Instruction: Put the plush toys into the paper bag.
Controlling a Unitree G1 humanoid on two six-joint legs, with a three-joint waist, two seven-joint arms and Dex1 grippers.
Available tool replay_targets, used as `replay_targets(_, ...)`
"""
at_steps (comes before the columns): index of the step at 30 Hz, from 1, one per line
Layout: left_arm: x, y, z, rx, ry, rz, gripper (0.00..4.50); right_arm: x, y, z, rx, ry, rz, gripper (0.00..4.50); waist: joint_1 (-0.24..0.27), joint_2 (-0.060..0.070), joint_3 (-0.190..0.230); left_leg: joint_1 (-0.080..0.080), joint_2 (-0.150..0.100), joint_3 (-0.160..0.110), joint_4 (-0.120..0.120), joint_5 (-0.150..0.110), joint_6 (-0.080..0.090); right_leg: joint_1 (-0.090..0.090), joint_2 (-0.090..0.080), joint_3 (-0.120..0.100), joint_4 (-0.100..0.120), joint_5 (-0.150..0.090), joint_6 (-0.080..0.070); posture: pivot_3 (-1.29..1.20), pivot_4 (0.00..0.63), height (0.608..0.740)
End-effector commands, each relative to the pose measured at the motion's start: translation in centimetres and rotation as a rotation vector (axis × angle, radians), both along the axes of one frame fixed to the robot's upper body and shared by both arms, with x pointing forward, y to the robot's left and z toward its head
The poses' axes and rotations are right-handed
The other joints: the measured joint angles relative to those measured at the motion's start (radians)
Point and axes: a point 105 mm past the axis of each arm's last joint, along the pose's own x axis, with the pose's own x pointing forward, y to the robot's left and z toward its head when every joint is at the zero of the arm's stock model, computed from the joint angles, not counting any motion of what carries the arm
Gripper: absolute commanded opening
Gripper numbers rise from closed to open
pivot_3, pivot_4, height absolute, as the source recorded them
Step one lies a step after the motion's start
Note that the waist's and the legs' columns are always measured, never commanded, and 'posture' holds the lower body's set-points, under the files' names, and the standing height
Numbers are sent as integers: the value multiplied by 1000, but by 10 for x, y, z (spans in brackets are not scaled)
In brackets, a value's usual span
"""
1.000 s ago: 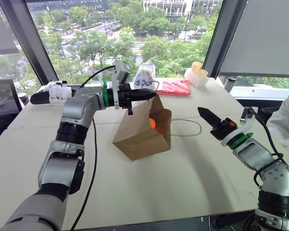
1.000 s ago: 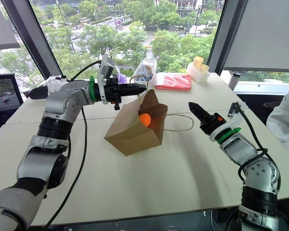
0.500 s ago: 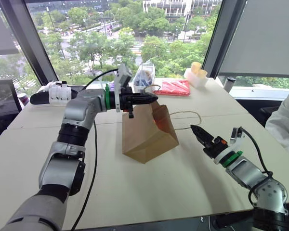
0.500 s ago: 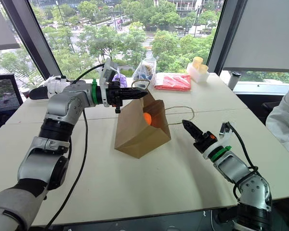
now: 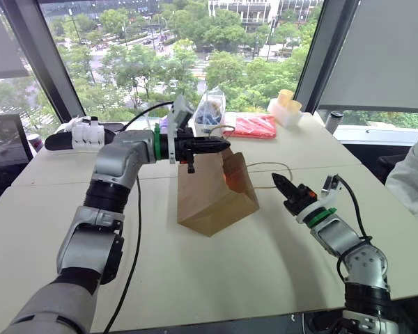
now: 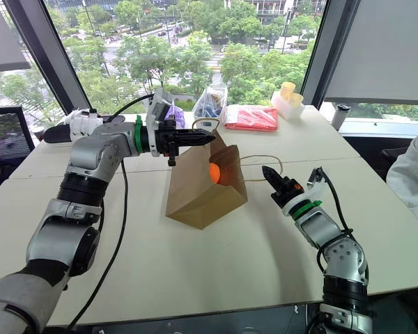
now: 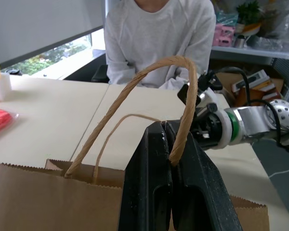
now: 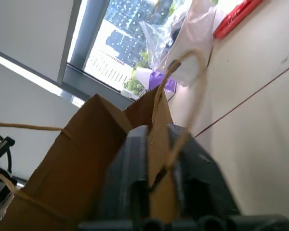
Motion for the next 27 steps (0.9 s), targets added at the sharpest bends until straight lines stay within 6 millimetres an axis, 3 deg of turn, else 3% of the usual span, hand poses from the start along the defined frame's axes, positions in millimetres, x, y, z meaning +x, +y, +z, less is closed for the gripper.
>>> replay_targets(1,-5,0,12,-4,-49,-13,0,-1,3,22,-27,-128,0,68,-1,0,0,0,0,0,0,0,0,0,0,0,0,0,0,0,150,740)
replay_targets(4,-5,0,12,-1,-53,-11,0,-3,5,28,-23,-163,13,68,0,0,0,0,0,0,0,0,0,0,0,0,0,0,0,0,150,740)
replay_targets(8,2,3,16,10,-105,25,0,-29,12,82,27,-382,92,68,1,0,0,0,0,0,0,0,0,0,0,0,0,0,0,0,150,740)
replay_targets(14,22,14,26,12,-203,119,0,-52,30,112,0,-508,205,68,3,0,0,0,0,0,0,0,-1,0,0,0,-1,0,0,0,150,740)
replay_targets(18,31,20,20,45,-207,157,0,-59,42,115,-40,-522,249,68,2,0,0,0,0,0,0,-1,1,0,0,0,-1,0,0,0,150,740)
replay_targets(21,32,24,1,80,-178,158,0,-63,53,100,-67,-475,285,68,1,0,0,0,0,0,0,-1,1,0,0,0,0,0,0,0,150,740)
replay_targets(27,23,25,-25,108,-100,120,0,-64,54,75,-92,-400,281,68,2,0,0,0,0,0,0,-1,1,0,0,0,0,0,0,0,150,740)
